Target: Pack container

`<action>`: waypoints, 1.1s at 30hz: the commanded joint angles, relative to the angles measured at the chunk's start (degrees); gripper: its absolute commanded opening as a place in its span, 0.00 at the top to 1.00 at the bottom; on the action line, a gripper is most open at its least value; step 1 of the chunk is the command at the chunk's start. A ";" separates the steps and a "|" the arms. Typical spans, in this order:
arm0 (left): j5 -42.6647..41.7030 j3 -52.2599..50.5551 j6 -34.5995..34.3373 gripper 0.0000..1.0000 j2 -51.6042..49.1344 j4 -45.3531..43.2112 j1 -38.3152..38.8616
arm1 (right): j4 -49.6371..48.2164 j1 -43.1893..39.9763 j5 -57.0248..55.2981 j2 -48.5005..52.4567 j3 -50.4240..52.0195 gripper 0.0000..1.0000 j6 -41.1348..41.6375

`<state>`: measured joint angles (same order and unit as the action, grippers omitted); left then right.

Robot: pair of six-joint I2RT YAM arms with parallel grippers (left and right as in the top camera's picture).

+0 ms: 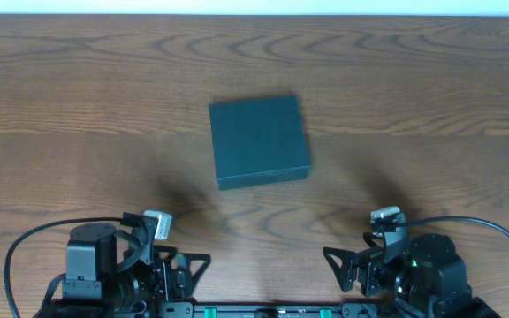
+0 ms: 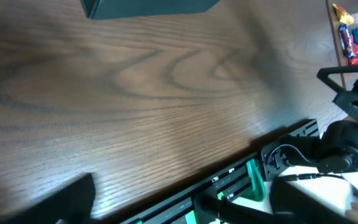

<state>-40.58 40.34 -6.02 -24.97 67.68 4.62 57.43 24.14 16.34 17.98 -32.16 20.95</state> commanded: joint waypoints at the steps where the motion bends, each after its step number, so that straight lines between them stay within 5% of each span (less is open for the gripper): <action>1: -0.07 0.00 -0.42 0.05 0.39 -0.02 -0.09 | -0.66 0.31 -0.17 -0.39 0.46 0.01 1.33; 19: 20.59 0.00 -0.20 0.05 0.42 -0.50 -0.09 | -0.72 0.31 -0.24 -0.39 0.46 0.01 1.31; 33: 43.08 -14.16 4.79 0.05 11.10 -35.06 -0.11 | -0.72 0.31 -0.24 -0.39 0.46 0.01 1.31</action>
<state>-5.06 30.24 -2.55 -16.47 35.46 4.60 56.66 24.14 16.25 17.96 -32.03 21.54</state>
